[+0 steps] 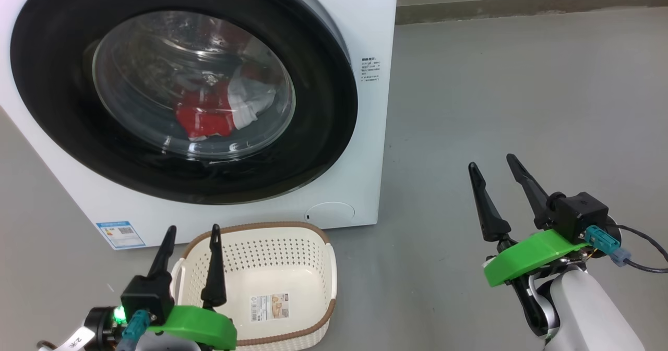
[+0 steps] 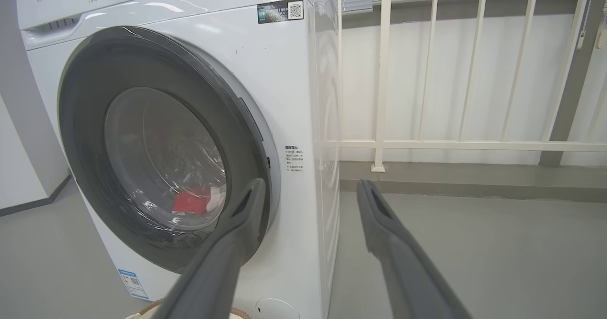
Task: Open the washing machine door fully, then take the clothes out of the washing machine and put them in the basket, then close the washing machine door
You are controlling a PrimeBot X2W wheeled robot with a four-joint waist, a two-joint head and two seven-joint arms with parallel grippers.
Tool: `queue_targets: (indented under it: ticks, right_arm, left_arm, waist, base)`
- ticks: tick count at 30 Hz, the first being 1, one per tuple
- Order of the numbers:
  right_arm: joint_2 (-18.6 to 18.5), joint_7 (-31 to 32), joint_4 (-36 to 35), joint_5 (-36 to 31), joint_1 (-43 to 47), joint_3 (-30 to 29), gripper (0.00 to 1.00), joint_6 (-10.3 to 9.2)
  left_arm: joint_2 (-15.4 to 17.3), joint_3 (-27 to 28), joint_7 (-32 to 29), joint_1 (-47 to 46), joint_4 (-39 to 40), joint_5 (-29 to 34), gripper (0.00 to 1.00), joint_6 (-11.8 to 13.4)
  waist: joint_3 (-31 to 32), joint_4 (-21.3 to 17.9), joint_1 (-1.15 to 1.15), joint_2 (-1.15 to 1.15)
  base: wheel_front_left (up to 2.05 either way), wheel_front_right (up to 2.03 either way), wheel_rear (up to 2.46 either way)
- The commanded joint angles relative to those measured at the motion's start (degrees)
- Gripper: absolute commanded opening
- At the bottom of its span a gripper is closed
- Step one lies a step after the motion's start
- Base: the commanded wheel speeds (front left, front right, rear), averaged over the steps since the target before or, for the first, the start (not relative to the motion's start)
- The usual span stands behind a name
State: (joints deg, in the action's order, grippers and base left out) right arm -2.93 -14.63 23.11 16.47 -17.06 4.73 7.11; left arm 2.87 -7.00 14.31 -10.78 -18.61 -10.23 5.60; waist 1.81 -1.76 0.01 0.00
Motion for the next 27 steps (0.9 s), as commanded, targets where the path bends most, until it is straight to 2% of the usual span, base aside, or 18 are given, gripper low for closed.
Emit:
queue_targets:
  ticks: [1,11,18,21,23,25,26,27]
  right_arm:
    - [0.05,-0.37,-1.46,-0.69,-1.80,1.02,1.00,0.37]
    - [0.05,-0.37,-2.15,-0.54,-1.95,0.53,1.00,0.37]
    - [0.05,-0.37,-3.17,0.29,-3.81,0.34,1.00,0.37]
    - [0.05,-0.37,-3.35,1.34,-5.05,0.53,0.82,0.37]
    - [0.05,-0.37,-3.71,1.82,-6.03,0.52,0.44,0.37]
    - [0.05,-0.37,-4.09,2.12,-7.00,0.24,0.12,0.37]
    - [0.05,-0.37,-4.31,2.75,-7.49,0.10,0.00,0.37]
    - [0.05,-0.37,-4.34,2.99,-7.99,-0.08,0.00,0.37]
  left_arm:
    - [1.29,1.74,0.69,-1.28,1.81,-0.29,1.00,0.51]
    - [1.29,1.31,0.69,-1.31,3.08,-0.90,1.00,0.57]
    - [1.29,0.61,0.69,-2.21,5.45,-1.04,1.00,0.40]
    - [1.31,0.43,0.69,-2.67,7.21,-1.09,1.00,0.26]
    - [1.29,0.18,0.69,-2.88,8.55,-1.05,1.00,0.26]
    - [1.24,-0.27,0.69,-3.06,9.86,-1.01,1.00,0.23]
    - [1.21,-0.52,0.67,-3.17,10.45,-1.00,1.00,0.22]
    - [1.19,-0.75,0.64,-3.26,10.98,-0.99,1.00,0.22]
  waist:
    - [-0.11,-0.01,0.00,0.00]
    - [-1.76,0.73,0.00,0.00]
    - [-5.40,1.83,0.00,0.00]
    - [-7.14,2.22,0.00,0.00]
    - [-8.35,2.59,0.00,0.00]
    - [-9.48,3.06,0.00,0.00]
    - [-10.03,3.31,0.00,0.00]
    - [-10.53,3.53,0.00,0.00]
  base:
    - [0.00,0.00,0.00]
    - [0.00,0.00,0.00]
    - [0.00,0.00,0.00]
    - [0.00,0.00,0.00]
    - [0.00,0.00,0.00]
    - [0.00,0.00,0.00]
    - [0.00,0.00,0.00]
    - [0.00,0.00,0.00]
